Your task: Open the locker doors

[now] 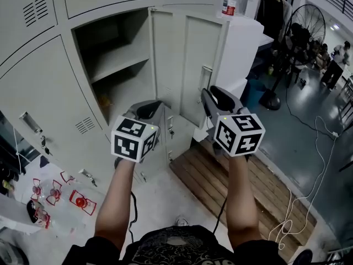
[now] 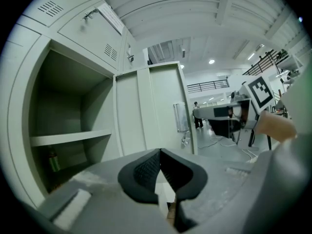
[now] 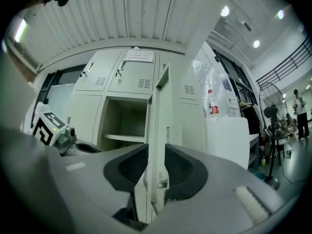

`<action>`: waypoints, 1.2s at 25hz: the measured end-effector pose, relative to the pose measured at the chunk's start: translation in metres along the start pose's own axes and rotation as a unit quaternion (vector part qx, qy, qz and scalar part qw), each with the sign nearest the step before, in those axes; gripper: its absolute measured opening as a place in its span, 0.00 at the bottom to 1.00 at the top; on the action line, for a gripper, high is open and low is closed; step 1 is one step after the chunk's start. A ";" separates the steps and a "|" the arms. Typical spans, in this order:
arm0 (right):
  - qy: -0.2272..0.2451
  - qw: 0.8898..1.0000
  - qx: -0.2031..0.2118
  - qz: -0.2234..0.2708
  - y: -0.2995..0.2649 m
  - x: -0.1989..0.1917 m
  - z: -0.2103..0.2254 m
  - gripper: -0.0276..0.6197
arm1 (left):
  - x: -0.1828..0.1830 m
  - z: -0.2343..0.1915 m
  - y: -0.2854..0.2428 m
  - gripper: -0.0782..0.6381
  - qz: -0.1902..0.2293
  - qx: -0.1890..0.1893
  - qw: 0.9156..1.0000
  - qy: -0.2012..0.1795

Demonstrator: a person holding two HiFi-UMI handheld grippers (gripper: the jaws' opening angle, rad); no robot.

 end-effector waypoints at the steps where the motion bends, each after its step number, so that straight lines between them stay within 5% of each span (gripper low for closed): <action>1: 0.000 1.000 0.004 0.000 0.001 0.000 -0.006 0.21 | -0.001 -0.001 0.006 0.11 0.000 0.004 1.000 0.001; 16: -0.001 0.989 0.142 -0.029 -0.022 -0.023 -0.149 0.23 | -0.024 -0.045 0.128 0.11 0.006 0.125 0.992 0.029; 30: 0.005 0.954 0.299 -0.024 -0.042 -0.023 -0.307 0.24 | -0.050 -0.083 0.284 0.11 -0.010 0.279 0.959 0.044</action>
Point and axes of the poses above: the fingertips, and each gripper's own axes: y backward along the fingers, z to its right, x out of its top, the point moved 7 cm from there along y, backward along the fingers, and after that the axes turned 9 degrees about -x, right-handed, at the moved point
